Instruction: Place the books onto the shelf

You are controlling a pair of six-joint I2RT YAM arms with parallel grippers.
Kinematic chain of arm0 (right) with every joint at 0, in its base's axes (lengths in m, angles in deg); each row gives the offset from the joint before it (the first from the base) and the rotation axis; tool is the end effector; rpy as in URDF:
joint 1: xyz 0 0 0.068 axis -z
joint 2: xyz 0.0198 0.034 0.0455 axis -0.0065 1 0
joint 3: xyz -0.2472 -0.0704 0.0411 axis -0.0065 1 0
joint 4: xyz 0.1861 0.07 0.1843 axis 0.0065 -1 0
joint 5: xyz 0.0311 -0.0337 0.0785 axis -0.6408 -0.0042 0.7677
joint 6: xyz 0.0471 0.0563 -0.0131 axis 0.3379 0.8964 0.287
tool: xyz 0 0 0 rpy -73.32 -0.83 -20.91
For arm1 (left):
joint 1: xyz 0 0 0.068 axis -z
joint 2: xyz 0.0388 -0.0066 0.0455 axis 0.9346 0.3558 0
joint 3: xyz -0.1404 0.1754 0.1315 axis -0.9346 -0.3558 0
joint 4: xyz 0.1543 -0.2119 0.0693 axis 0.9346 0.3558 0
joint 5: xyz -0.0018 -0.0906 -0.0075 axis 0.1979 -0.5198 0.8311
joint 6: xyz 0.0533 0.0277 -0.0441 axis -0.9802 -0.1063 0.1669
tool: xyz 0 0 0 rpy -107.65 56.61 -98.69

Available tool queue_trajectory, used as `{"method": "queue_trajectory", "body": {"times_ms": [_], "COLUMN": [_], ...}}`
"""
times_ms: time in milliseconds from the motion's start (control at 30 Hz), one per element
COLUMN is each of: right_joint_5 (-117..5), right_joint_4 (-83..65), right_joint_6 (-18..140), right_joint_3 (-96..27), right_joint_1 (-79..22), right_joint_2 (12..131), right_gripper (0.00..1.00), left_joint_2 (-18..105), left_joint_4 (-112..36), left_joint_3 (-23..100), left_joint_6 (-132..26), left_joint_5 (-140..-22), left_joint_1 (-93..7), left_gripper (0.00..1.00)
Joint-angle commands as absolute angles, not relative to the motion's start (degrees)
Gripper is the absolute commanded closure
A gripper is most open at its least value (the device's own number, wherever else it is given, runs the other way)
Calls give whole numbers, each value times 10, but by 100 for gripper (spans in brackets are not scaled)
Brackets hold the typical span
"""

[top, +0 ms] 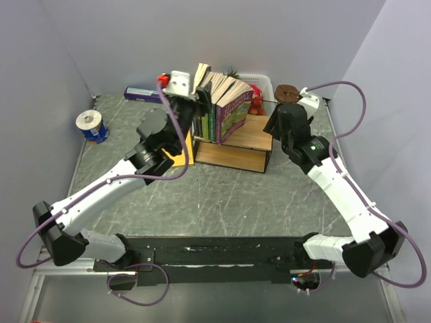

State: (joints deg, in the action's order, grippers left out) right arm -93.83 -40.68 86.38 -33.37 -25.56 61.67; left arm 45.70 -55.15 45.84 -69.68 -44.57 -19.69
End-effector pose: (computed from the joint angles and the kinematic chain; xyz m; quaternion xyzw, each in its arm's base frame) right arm 0.2856 0.1036 0.3625 0.1786 0.8234 0.0399 0.5371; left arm 0.2418 -0.2376 0.4757 0.0723 0.5770 -0.1777 0.7939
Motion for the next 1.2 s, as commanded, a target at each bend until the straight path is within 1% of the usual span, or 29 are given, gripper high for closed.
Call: {"method": "queue_trajectory", "body": {"times_ms": [0, 33, 67, 100, 133, 167, 200, 233, 267, 300, 333, 367, 400, 467, 500, 533, 633, 767, 1000, 1167], "right_joint_5": [-948, -946, -939, -935, -934, -931, -927, -922, -917, -905, -896, -888, -873, -859, -854, -843, -832, -828, -813, -808], "right_joint_4": [-410, -407, -406, -403, -403, -400, -397, -390, -385, -375, -371, -367, -359, -348, -344, -330, -300, -266, -217, -236], "right_joint_6": [853, 850, 848, 846, 843, 841, 838, 831, 830, 829, 830, 831, 835, 840, 845, 852, 867, 893, 957, 962], "right_joint_3": [-364, -365, -368, -369, -372, -377, -380, -380, -380, -378, -377, -376, -375, -371, -369, -367, -360, -365, -384, -454], "right_joint_1": [-271, -281, -285, -290, -295, -305, -309, -312, -316, -317, -318, -318, -317, -317, -318, -318, -316, -310, -280, -268], "right_joint_2": [580, 576, 577, 578, 583, 586, 590, 594, 597, 600, 608, 612, 619, 633, 638, 647, 665, 698, 753, 808], "right_gripper": [29, 28, 29, 31, 33, 35, 41, 44, 48, 57, 63, 69, 79, 91, 100, 100, 100, 100, 100, 100], "left_joint_2": [415, 415, 415, 417, 418, 420, 425, 430, 437, 459, 473, 486, 509, 527, 541, 548, 586, 643, 683, 704], "left_joint_4": [-606, -593, -517, -471, -433, -399, -364, -361, -361, -335, -333, -338, -346, -412, -439, -487, -556, -620, -664, -646], "left_joint_3": [453, 456, 464, 482, 489, 489, 483, 475, 466, 465, 464, 453, 445, 404, 389, 377, 356, 361, 388, 417], "left_joint_6": [-700, -680, -652, -544, -491, -443, -366, -337, -316, -286, -270, -252, -212, -174, -139, -124, -81, -36, -26, -46], "left_joint_5": [-329, -302, -301, -319, -388, -430, -465, -499, -569, -595, -630, -700, -736, -795, -847, -865, -936, -1001, -1052, -1078], "left_joint_1": [-200, -209, -244, -273, -308, -382, -418, -450, -497, -516, -531, -564, -578, -613, -621, -630, -636, -636, -635, -628], "left_gripper": [39, 40, 42, 44, 46, 49, 50, 52, 54, 55, 55, 57, 59, 61, 62, 62, 61, 60, 61, 62]}}
